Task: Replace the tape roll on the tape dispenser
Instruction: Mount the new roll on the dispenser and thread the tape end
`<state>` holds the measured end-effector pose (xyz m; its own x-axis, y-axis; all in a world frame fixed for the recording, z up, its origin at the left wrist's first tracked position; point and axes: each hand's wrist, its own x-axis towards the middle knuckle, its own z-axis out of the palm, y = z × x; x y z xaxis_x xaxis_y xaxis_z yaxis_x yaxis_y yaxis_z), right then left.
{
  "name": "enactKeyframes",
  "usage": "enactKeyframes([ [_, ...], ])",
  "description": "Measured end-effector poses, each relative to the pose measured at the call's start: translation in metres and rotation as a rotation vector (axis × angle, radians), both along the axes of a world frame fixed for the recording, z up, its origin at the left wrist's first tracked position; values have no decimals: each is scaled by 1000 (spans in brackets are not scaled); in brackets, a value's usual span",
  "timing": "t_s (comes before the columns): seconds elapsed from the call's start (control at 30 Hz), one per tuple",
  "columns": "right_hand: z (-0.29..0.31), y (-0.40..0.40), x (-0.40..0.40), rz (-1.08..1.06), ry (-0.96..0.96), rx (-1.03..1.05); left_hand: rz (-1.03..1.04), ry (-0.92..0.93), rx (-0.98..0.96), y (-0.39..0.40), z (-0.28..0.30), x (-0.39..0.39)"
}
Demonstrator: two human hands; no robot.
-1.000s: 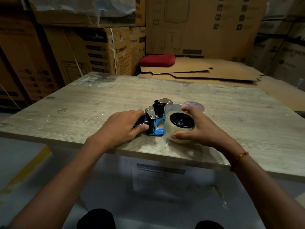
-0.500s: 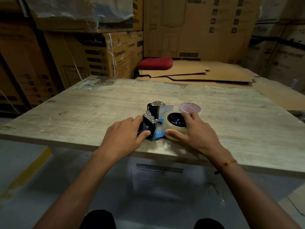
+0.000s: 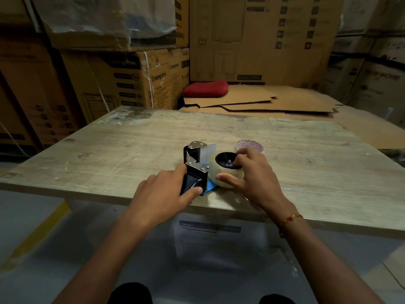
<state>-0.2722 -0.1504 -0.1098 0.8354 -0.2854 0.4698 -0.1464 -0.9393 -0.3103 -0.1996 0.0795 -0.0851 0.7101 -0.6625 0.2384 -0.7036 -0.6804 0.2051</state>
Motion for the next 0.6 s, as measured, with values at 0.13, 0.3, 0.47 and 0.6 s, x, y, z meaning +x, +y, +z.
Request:
enactKeyframes([
  [0.13,0,4,10,-60,12,-58,-20,40,-8,-2,4,-13],
  [0.3,4,-1,17,-7,44,-25,-64,134,-73,-9,10,-12],
  [0.47,9,-1,14,101,-149,192,-96,257,-224,-9,2,-4],
  [0.6,18,12,10,186,-92,170,-220,439,-229,-18,1,-12],
])
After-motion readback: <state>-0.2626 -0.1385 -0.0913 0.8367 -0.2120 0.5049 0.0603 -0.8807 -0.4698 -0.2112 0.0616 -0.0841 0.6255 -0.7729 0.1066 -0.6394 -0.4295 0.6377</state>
